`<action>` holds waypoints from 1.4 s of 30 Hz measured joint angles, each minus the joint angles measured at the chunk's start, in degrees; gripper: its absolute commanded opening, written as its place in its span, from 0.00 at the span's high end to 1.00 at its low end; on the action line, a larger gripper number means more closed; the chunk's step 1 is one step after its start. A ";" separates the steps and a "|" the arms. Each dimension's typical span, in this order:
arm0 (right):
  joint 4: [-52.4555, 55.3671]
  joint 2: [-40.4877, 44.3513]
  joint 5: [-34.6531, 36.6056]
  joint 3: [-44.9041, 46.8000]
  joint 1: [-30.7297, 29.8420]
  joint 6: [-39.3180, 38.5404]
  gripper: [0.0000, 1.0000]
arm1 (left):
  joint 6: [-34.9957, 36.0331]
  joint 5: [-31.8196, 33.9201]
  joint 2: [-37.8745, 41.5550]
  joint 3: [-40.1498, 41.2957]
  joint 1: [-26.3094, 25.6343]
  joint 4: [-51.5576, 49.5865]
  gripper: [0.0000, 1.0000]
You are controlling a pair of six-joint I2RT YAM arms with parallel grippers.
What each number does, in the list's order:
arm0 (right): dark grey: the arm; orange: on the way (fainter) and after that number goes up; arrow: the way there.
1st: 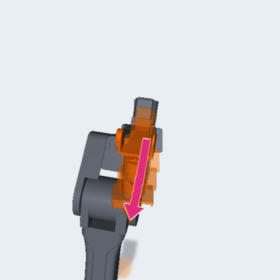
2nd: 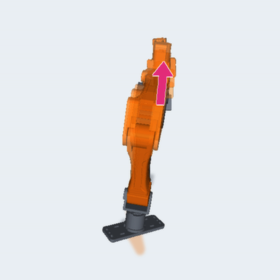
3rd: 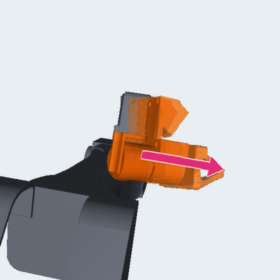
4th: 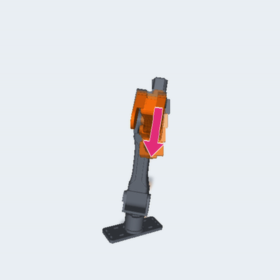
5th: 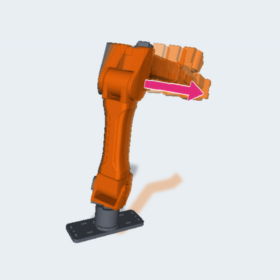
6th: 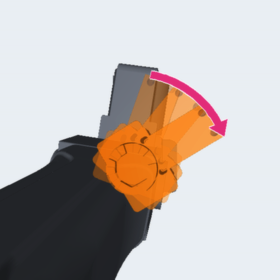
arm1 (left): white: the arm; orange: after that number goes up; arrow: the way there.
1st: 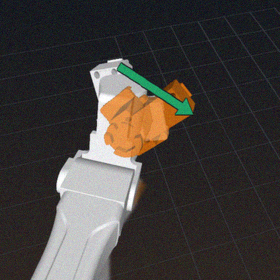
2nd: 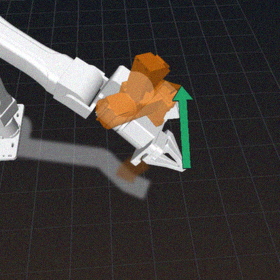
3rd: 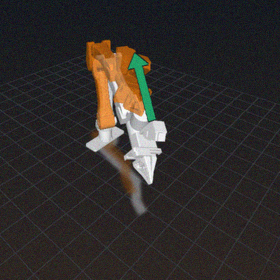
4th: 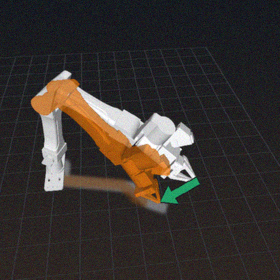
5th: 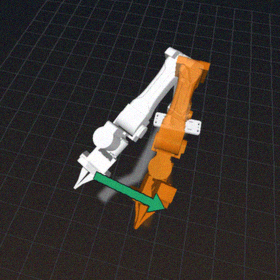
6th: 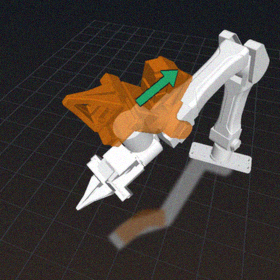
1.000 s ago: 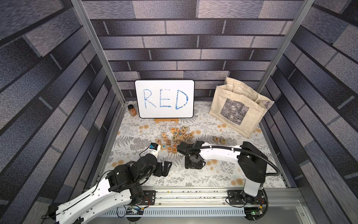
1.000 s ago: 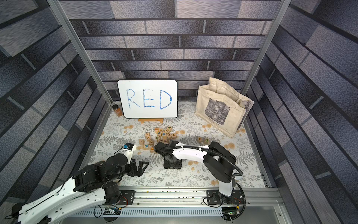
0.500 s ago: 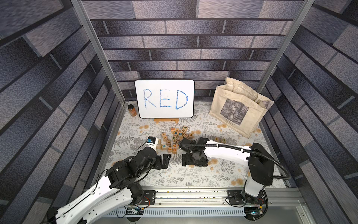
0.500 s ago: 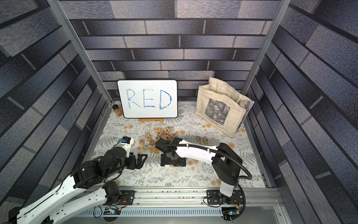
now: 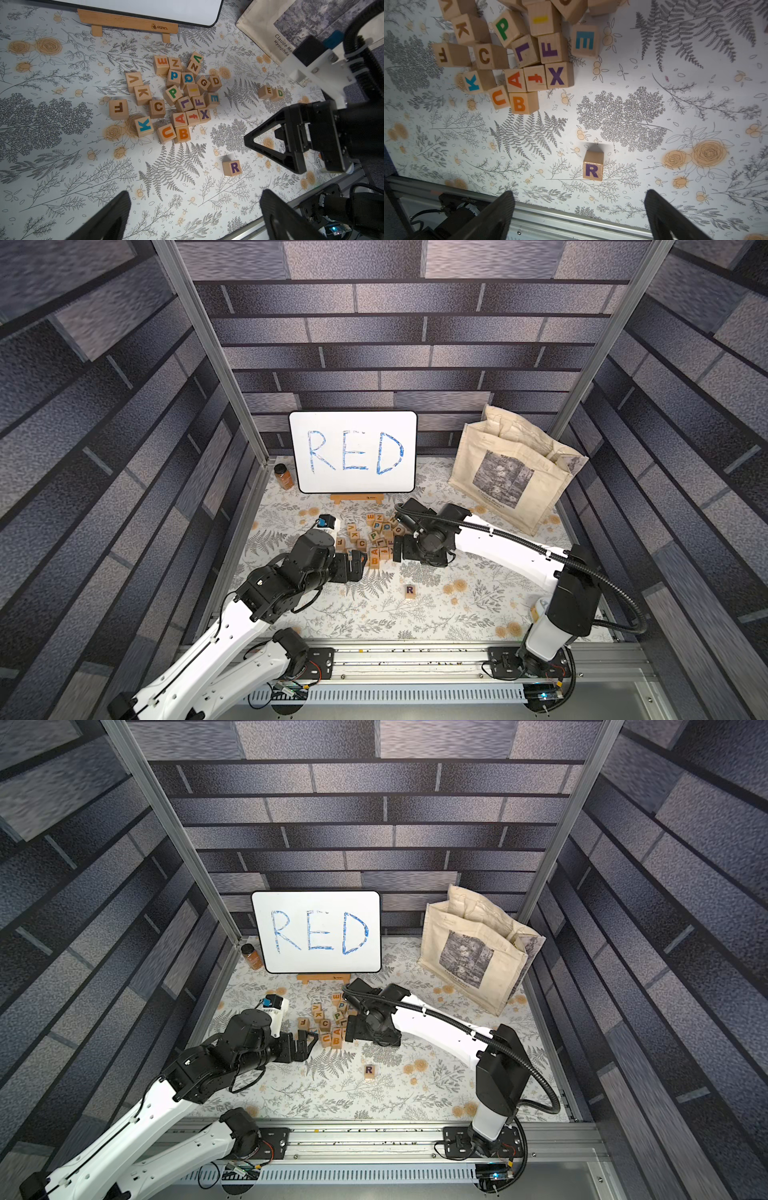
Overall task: Assemble the uppercase word "red" with letter blocks
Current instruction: Pick up the letter block from the center of the board.
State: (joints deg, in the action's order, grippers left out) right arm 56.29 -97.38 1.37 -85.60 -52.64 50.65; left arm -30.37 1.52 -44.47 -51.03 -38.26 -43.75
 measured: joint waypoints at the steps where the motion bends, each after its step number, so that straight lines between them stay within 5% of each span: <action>1: 0.35 -0.11 -0.04 -0.96 0.50 -0.46 0.00 | 0.24 -0.24 -0.57 -0.52 0.28 0.07 0.00; 19: 6.49 -12.26 -1.53 -19.47 7.56 -11.06 0.00 | 2.99 -4.02 -8.28 -3.48 6.05 3.93 0.00; 42: 8.41 -21.68 -4.57 -26.01 12.33 -17.81 0.27 | 2.99 -6.29 -13.92 -3.43 9.86 8.74 0.00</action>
State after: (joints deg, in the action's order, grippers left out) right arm 64.71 -119.07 -3.20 -111.61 -40.32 32.84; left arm -27.38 -4.78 -58.39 -54.46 -28.40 -35.00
